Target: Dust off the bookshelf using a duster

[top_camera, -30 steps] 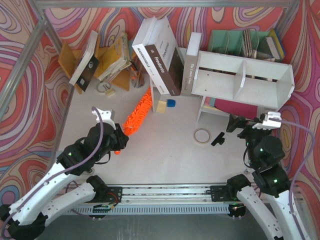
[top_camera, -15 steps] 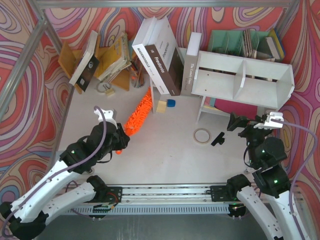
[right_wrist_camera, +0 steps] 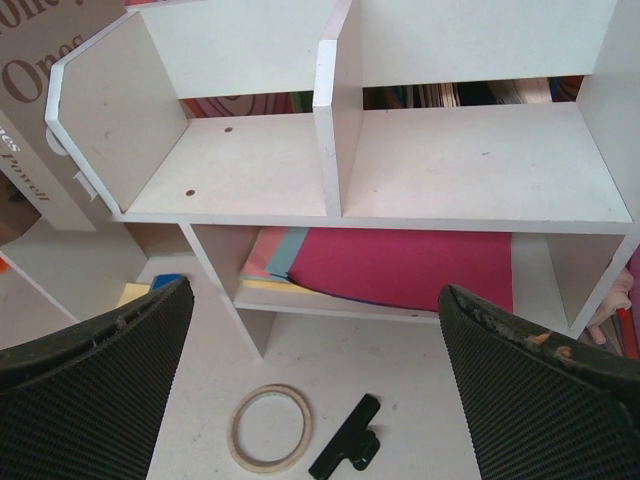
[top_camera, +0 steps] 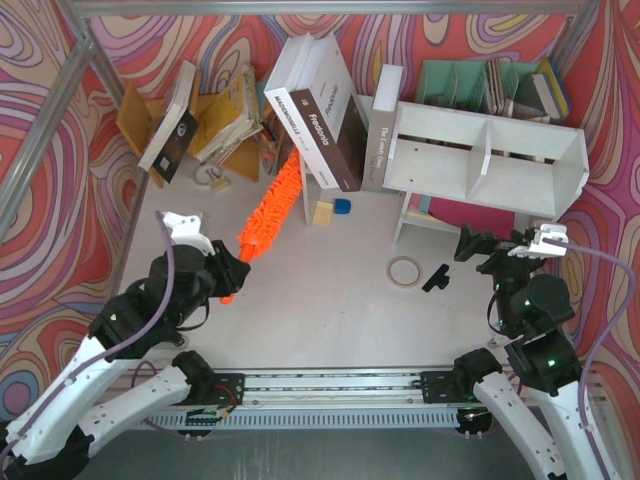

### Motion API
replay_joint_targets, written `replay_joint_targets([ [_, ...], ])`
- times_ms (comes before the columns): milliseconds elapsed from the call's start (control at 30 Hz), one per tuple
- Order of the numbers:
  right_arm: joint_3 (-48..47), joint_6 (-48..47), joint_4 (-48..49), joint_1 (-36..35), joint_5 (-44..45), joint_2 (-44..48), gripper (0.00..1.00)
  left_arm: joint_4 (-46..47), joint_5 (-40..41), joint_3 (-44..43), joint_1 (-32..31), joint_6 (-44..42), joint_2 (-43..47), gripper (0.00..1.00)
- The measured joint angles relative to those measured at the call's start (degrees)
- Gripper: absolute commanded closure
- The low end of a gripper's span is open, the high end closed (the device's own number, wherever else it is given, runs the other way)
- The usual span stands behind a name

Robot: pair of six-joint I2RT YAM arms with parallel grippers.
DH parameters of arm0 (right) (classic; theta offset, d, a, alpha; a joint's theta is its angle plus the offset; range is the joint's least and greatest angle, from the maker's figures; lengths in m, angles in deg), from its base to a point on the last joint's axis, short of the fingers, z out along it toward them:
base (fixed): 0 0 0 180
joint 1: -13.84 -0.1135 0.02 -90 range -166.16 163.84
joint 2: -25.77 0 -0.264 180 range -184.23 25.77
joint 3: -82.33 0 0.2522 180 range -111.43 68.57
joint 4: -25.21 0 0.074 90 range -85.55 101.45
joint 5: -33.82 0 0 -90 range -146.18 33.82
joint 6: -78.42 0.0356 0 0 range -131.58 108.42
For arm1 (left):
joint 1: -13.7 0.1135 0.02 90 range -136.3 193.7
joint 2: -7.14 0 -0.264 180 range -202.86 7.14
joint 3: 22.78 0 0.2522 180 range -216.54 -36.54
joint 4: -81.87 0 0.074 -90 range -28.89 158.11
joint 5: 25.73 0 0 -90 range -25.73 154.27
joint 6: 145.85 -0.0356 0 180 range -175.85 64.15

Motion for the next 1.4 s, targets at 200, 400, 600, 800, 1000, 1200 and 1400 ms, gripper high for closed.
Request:
replay_joint_targets([
  [200, 0.0, 0.0, 0.0, 0.0, 0.0, 0.0, 0.01, -4.2, 0.4, 4.2, 0.0, 1.0, 2.0, 1.0],
  [400, 0.0, 0.0, 0.2, 0.0, 0.1, 0.0, 0.01, -7.6, 3.8, -4.7, 0.0, -1.5, 1.3, 1.0],
  [600, 0.0, 0.0, 0.2, 0.0, 0.2, 0.0, 0.01, -7.9, 7.5, -13.5, 0.0, -4.7, 0.0, 1.0],
  [800, 0.0, 0.0, 0.2, 0.0, 0.4, 0.0, 0.01, -9.8, 8.2, -17.5, -0.1, -6.9, -0.9, 1.0],
  [1000, 0.0, 0.0, 0.2, 0.0, 0.4, 0.0, 0.01, -8.9, 9.0, -22.3, -0.2, -8.7, 0.5, 1.0],
  [1200, 0.0, 0.0, 0.3, 0.0, 0.6, 0.0, 0.01, -6.9, 7.8, -27.5, -0.2, -9.7, 1.8, 1.0],
  [1400, 0.1, 0.0, 0.4, 0.0, 0.9, 0.0, 0.01, -5.2, 3.1, -28.2, -0.2, -9.2, 1.7, 1.0],
])
